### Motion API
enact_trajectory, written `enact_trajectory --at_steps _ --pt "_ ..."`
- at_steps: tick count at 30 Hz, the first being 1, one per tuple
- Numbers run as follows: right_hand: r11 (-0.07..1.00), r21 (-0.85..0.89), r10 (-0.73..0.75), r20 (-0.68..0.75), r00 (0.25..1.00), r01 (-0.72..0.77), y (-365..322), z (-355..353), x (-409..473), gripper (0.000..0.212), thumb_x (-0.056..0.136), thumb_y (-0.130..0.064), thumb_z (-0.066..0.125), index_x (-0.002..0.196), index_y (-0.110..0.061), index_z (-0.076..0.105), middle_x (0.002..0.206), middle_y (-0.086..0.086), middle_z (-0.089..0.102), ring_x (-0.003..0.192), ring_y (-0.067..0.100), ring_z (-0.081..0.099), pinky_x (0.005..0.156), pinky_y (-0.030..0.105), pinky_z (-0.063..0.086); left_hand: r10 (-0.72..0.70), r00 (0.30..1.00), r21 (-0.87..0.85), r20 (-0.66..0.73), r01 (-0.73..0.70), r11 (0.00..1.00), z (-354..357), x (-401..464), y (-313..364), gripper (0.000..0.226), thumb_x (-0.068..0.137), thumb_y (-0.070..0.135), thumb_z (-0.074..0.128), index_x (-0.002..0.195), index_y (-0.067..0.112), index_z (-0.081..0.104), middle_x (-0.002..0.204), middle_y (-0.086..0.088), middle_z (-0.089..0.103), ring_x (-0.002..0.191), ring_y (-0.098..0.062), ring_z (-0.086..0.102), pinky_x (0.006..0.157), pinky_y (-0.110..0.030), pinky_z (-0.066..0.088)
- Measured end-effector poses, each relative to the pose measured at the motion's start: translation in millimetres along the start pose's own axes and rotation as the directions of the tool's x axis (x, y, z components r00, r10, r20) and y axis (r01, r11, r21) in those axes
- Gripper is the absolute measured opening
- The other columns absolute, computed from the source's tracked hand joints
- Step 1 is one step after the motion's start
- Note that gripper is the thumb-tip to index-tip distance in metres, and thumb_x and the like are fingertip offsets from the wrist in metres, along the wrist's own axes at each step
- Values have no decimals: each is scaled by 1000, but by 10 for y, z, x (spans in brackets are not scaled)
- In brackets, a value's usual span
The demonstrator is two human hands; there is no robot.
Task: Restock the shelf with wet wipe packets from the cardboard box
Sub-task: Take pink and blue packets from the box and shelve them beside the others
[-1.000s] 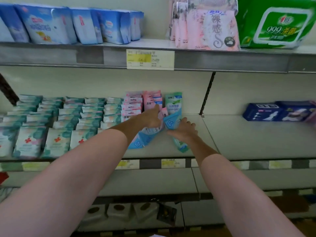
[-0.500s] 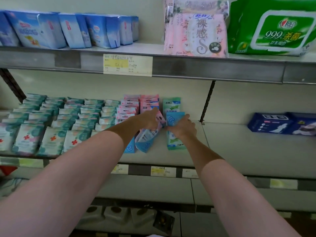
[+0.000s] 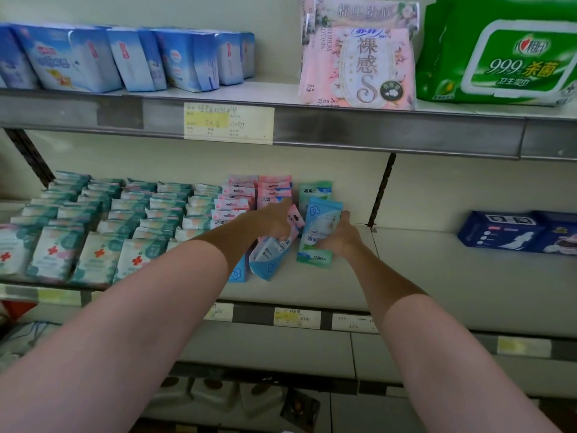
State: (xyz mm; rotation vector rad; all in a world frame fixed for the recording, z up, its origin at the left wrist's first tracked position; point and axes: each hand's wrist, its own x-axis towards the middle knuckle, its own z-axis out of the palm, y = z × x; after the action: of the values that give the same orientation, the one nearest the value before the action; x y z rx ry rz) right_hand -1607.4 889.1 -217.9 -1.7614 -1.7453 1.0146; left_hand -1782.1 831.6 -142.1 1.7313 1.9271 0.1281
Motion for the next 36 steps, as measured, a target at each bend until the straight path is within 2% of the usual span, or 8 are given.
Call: enact_trajectory --at_steps 4,11,16,22,27,30,32,36 --pt "993 111 -33 33 999 29 47 1 -92 75 74 -9 86 121 -20 29 122 7 62 110 29 65 54 24 48 5 1000 6 8 -5 1000 25 -17 -9 98 84 -1 63 155 24 0 127 -14 53 92 -22 62 60 -29 51" --pt "982 -100 -126 267 955 157 -42 -394 -197 97 81 0 74 151 -33 15 112 9 57 88 27 64 54 30 52 23 1000 34 20 -24 999 64 -39 35 98 82 0 63 155 24 1 121 -12 54 95 -23 59 68 -33 54" --pt "953 -210 -188 150 971 218 -140 -586 -185 71 75 -1 78 135 -23 46 110 12 62 86 24 64 79 41 58 49 998 43 37 -51 998 85 -31 89 95 81 -2 65 153 26 9 126 -12 52 97 -25 61 69 -35 58" --pt "953 -93 -292 -49 955 287 -406 -611 -192 46 76 -5 82 114 -18 60 106 2 59 87 18 61 57 25 49 53 997 66 47 -56 996 47 -12 81 87 80 -1 64 148 23 15 115 -9 53 94 -22 61 70 -34 57" --pt "942 -200 -290 -69 955 271 -509 -432 -102 19 83 -16 79 97 -13 67 94 2 65 81 16 62 54 18 42 46 998 55 45 -48 997 15 4 75 95 82 -1 63 154 25 7 119 -10 53 88 -19 60 62 -30 52" --pt "940 -242 -235 54 971 241 -455 -320 -28 51 86 -11 72 133 -16 55 121 5 64 99 23 62 69 28 51 39 999 63 36 -41 997 -2 21 48 97 83 -1 63 156 24 2 124 -8 51 89 -18 58 60 -28 49" --pt "947 -245 -175 144 974 207 -435 -290 -12 70 88 -3 66 149 -24 37 128 7 57 102 27 59 61 31 53 33 999 69 27 -34 997 -18 38 11 98 84 -1 61 156 25 0 137 -10 47 89 -17 59 61 -29 51" --pt "942 -231 -236 54 970 242 -460 -279 101 68 85 2 67 145 -22 42 124 8 61 103 27 62 78 36 58 29 999 71 26 -31 997 -53 68 -32 99 83 -2 61 156 26 0 139 -12 48 96 -22 62 70 -34 55"
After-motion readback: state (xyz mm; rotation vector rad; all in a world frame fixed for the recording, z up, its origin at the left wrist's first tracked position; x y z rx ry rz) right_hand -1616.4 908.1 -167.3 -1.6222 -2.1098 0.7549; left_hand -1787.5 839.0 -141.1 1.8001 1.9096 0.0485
